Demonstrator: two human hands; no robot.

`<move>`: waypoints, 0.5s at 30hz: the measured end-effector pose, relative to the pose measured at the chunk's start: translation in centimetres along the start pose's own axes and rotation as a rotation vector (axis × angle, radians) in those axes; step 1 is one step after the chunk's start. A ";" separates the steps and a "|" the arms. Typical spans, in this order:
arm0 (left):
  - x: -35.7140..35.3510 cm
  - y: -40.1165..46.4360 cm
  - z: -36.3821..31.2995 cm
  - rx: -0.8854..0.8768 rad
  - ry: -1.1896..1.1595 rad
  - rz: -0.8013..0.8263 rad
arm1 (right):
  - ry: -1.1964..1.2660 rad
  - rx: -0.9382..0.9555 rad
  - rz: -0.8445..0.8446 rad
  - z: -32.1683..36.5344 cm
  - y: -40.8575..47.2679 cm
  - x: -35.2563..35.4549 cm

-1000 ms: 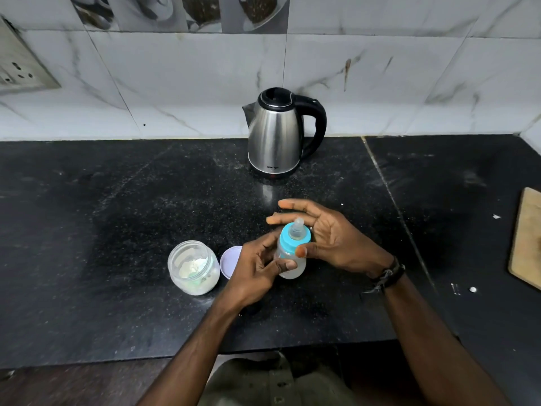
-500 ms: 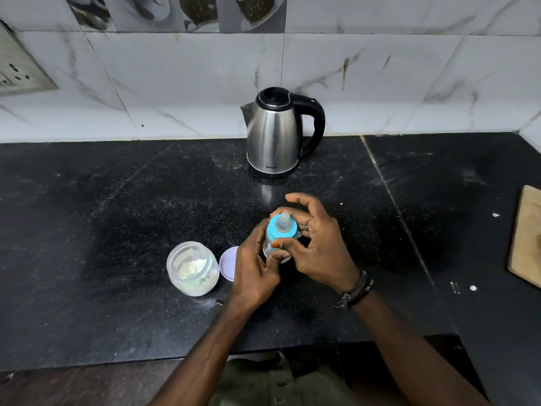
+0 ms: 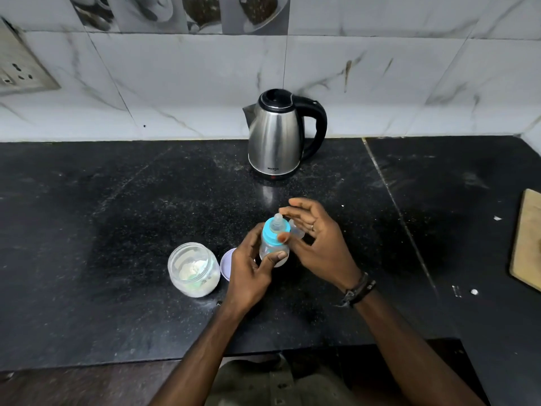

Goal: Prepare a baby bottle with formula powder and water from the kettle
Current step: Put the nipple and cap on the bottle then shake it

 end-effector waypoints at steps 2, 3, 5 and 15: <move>0.2 0.0 0.3 0.010 0.019 -0.025 | 0.047 -0.012 -0.086 -0.7 0.6 1.5; 0.3 0.0 0.4 0.014 0.028 -0.034 | 0.042 -0.013 -0.150 -1.3 1.0 2.6; 0.5 -0.1 0.9 0.025 0.041 -0.042 | -0.060 -0.002 -0.256 -2.8 1.6 4.5; 0.6 -0.2 2.2 0.077 0.066 -0.055 | -0.637 -0.222 -0.044 -10.2 3.4 2.9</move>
Point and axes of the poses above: each hand's wrist, its own y-axis towards the middle knuckle, its own x-axis out of the back of the hand, z = x × y, the point moved 6 cm from there along y, towards the middle knuckle, and after that the axes turned 3 degrees about y, right-handed, at the moved point
